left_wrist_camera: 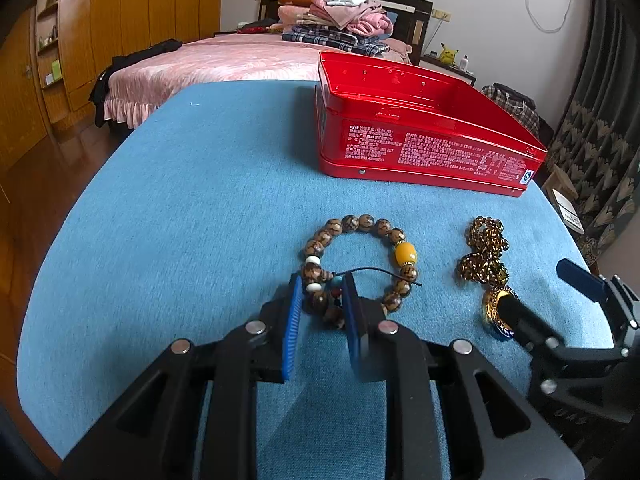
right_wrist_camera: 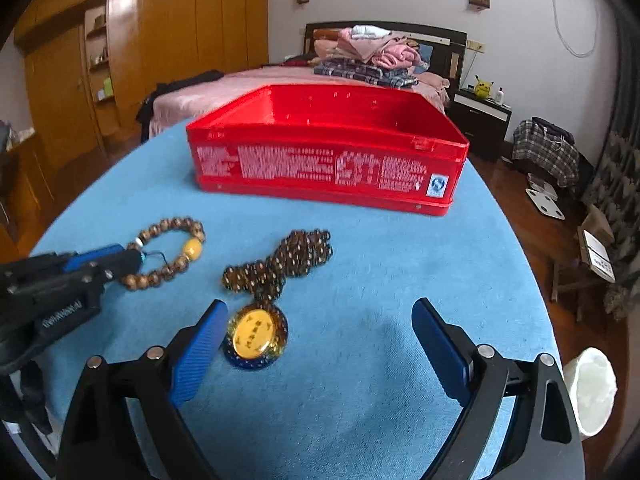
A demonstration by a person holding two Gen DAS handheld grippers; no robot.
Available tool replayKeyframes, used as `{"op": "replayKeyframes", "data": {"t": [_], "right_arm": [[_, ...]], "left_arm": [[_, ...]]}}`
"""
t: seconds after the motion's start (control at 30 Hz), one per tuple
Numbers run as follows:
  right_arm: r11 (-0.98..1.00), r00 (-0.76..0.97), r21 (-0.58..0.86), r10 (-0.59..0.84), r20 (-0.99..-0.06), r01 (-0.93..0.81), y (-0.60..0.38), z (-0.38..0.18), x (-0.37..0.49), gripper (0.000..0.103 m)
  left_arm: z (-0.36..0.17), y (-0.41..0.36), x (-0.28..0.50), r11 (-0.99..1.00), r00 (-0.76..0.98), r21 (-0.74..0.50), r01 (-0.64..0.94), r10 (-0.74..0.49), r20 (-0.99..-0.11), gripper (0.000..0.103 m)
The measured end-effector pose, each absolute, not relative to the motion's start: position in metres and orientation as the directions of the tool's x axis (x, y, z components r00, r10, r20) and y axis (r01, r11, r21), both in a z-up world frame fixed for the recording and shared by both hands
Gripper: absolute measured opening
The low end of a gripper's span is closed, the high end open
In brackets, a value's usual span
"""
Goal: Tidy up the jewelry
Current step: 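Lower the left tool onto the wooden bead bracelet while the right tool approaches the dark bead necklace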
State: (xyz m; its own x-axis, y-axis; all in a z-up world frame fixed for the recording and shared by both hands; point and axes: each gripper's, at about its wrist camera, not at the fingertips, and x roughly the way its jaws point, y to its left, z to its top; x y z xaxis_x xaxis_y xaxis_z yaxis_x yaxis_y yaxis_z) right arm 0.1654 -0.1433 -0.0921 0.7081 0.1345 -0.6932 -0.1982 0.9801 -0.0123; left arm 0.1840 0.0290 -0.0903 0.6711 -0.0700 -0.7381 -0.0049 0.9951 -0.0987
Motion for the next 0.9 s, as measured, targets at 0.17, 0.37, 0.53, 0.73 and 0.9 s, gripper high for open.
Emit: {"op": "replayKeyframes", "data": {"t": [0.17,0.37,0.53,0.73,0.9], "right_arm": [[0.986,0.717,-0.048,0.082,-0.692,-0.159,-0.149,-0.091,0.164,0.09],[0.991,0.726,-0.054,0.05,-0.686,-0.119,-0.156,-0.084,0.167,0.09],[0.982,0.726,0.092,0.183,-0.663,-0.164,-0.155,-0.074,0.174,0.09],[0.978,0.682,0.102,0.201,-0.703,-0.183,-0.14,-0.075,0.194,0.078],[0.968,0.64,0.156,0.246,-0.728,-0.195,-0.134,-0.083,0.202,0.07]], "left_arm": [[-0.089,0.029,0.183,0.995,0.671,-0.102,-0.003,-0.074,-0.738,0.019],[-0.088,0.03,0.182,0.994,0.67,-0.105,0.001,-0.079,-0.738,0.019],[-0.087,0.031,0.183,0.994,0.677,-0.108,-0.005,-0.076,-0.732,0.02],[-0.086,0.037,0.183,0.994,0.685,-0.109,-0.019,-0.066,-0.726,0.02],[-0.086,0.039,0.183,0.993,0.686,-0.114,-0.017,-0.072,-0.724,0.02]]}}
